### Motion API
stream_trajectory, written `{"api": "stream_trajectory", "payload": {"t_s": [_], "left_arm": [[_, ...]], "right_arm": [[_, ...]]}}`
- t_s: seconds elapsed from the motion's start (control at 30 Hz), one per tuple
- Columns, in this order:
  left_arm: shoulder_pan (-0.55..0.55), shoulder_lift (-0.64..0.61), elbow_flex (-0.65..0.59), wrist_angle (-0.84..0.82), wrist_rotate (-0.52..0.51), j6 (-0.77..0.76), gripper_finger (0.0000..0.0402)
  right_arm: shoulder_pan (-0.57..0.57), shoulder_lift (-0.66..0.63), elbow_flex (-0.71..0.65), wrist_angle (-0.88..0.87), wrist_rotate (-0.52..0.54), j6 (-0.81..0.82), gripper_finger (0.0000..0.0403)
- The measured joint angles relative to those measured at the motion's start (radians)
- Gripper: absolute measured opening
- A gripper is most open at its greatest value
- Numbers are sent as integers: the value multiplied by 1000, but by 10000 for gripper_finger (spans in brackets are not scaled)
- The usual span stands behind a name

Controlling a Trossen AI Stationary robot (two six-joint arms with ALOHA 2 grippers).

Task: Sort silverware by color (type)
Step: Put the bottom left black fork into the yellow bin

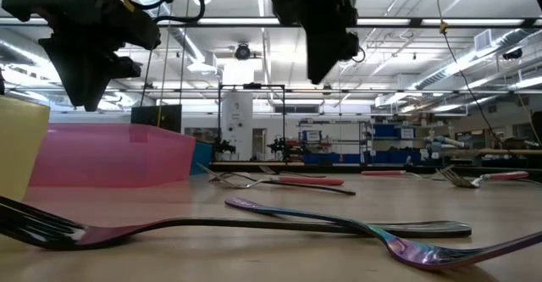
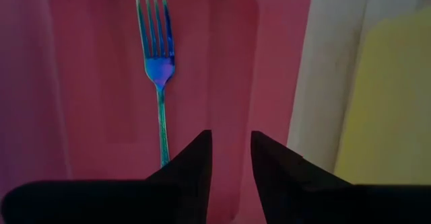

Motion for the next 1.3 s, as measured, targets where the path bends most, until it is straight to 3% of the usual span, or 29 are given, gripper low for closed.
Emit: {"api": "stream_trajectory", "payload": {"t_s": [0.2,0.4,0.6,0.8,1.3], "left_arm": [[0,0,0,0,0,-54,103],[0,0,0,0,0,-105,103],[0,0,0,24,0,-107,103],[-2,1,0,36,0,-148,103],[-212,0,-1,119,1,-201,103]], "right_arm": [[118,0,-42,197,-3,-97,108],[198,0,-46,254,22,-84,140],[258,24,-46,268,90,130,155],[289,102,-46,315,83,371,154],[320,290,-45,412,-7,449,153]]}}
